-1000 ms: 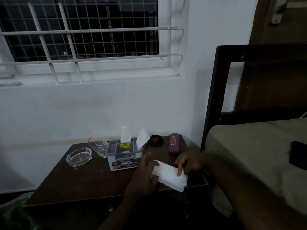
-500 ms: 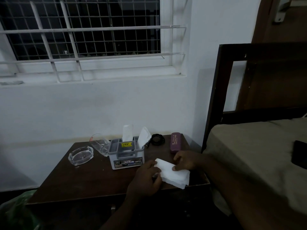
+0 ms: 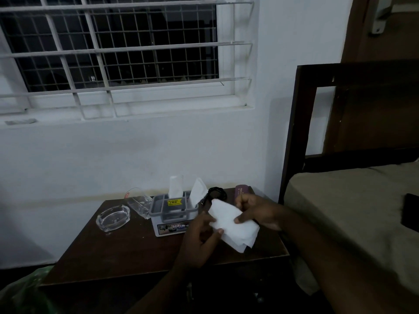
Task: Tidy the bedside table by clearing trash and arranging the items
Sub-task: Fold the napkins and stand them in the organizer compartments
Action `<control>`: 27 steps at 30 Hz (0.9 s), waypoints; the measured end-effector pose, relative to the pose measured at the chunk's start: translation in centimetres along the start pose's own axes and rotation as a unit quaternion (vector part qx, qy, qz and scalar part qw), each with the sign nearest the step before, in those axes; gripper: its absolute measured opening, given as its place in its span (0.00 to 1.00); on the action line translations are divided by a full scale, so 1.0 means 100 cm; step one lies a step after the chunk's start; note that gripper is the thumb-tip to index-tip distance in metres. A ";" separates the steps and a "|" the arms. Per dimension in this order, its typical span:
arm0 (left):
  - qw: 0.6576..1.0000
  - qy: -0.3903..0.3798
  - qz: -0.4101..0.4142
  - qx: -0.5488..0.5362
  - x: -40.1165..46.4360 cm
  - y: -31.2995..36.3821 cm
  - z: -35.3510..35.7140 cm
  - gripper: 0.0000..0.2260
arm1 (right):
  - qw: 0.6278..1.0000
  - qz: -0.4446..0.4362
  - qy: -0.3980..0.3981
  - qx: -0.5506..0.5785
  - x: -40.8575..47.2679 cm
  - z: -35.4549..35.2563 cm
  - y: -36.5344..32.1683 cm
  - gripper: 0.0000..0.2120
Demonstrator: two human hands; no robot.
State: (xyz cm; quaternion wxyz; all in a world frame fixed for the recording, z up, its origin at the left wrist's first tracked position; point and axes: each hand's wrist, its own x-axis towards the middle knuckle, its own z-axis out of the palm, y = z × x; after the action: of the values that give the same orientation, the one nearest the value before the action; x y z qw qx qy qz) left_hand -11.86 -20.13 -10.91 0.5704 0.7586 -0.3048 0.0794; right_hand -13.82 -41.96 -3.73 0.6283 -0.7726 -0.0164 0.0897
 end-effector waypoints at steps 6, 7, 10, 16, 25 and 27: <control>0.949 0.064 -0.170 -0.256 0.010 0.048 -0.004 0.11 | 0.982 -0.066 -0.015 0.178 0.004 0.012 -0.018 0.10; 0.948 0.072 -0.161 -0.264 0.014 0.057 -0.007 0.12 | 0.980 -0.067 -0.018 0.188 0.006 0.017 -0.021 0.11; 0.971 0.121 -0.103 -0.177 0.027 0.072 -0.022 0.14 | 0.978 -0.082 -0.017 0.189 0.013 0.035 -0.030 0.15; 0.986 0.158 0.001 -0.054 0.044 0.063 -0.069 0.31 | 0.980 -0.152 0.057 0.116 0.035 0.071 -0.050 0.20; 0.955 0.191 -0.066 0.219 0.064 0.049 -0.126 0.12 | 0.975 -0.198 0.101 -0.012 0.070 0.106 -0.060 0.33; 0.934 0.184 -0.092 0.293 0.067 0.042 -0.135 0.15 | 0.966 -0.210 0.143 -0.040 0.078 0.107 -0.058 0.33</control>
State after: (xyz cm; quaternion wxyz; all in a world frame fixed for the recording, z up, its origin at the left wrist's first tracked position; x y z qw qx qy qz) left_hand -5.78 -10.98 0.24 0.3739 0.8889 -0.0867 0.2501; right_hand -7.35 -29.31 -1.10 0.5974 -0.7812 -0.0920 -0.1563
